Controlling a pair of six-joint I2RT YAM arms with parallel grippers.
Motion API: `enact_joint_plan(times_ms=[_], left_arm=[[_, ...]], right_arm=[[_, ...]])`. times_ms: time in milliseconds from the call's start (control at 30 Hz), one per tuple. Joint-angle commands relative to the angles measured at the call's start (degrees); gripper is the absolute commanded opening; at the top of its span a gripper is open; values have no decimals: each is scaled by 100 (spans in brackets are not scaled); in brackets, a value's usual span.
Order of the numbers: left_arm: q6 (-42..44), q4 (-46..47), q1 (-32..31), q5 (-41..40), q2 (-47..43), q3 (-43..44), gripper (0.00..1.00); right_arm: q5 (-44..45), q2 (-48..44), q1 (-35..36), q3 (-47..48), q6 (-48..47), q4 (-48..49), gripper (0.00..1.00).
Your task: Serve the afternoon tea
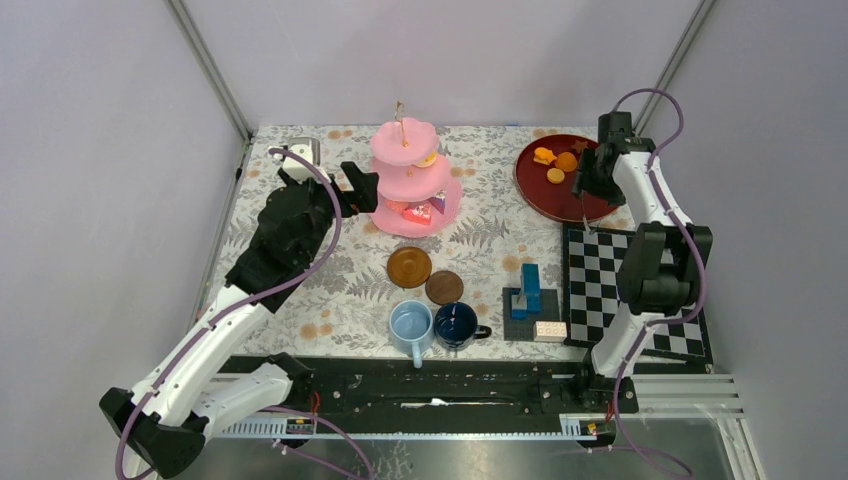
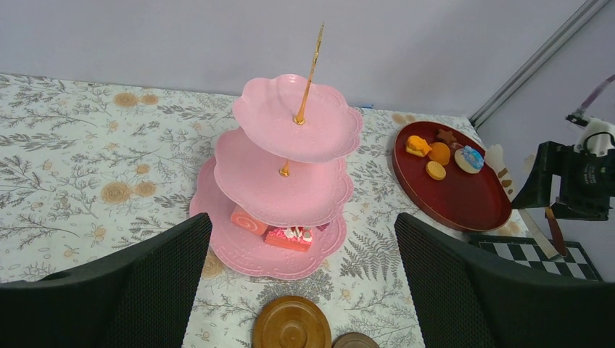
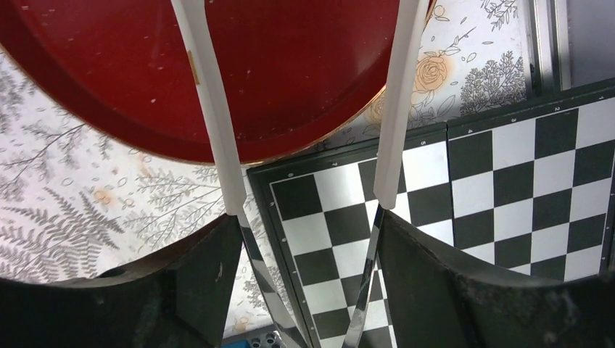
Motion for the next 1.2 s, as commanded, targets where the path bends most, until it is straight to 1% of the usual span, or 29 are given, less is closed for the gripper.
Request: enact_joint_plan(times_ms=[0, 400, 600, 1000, 1067, 1167], left_arm=[[-13, 293, -32, 72, 13, -28, 99], [-17, 297, -40, 85, 39, -28, 99], [-9, 297, -40, 72, 72, -28, 99], [0, 292, -31, 82, 173, -19, 99], [0, 297, -29, 93, 195, -19, 99], [-24, 296, -31, 146, 226, -19, 99]], right_arm=[[-5, 429, -234, 395, -165, -43, 73], [-566, 1225, -414, 1000, -201, -3, 75], [-582, 1468, -500, 1111, -229, 81, 77], [-779, 2147, -611, 1680, -270, 74, 78], [-915, 2070, -606, 1590, -285, 69, 82], [-1057, 1700, -605, 1191, -252, 260, 92]])
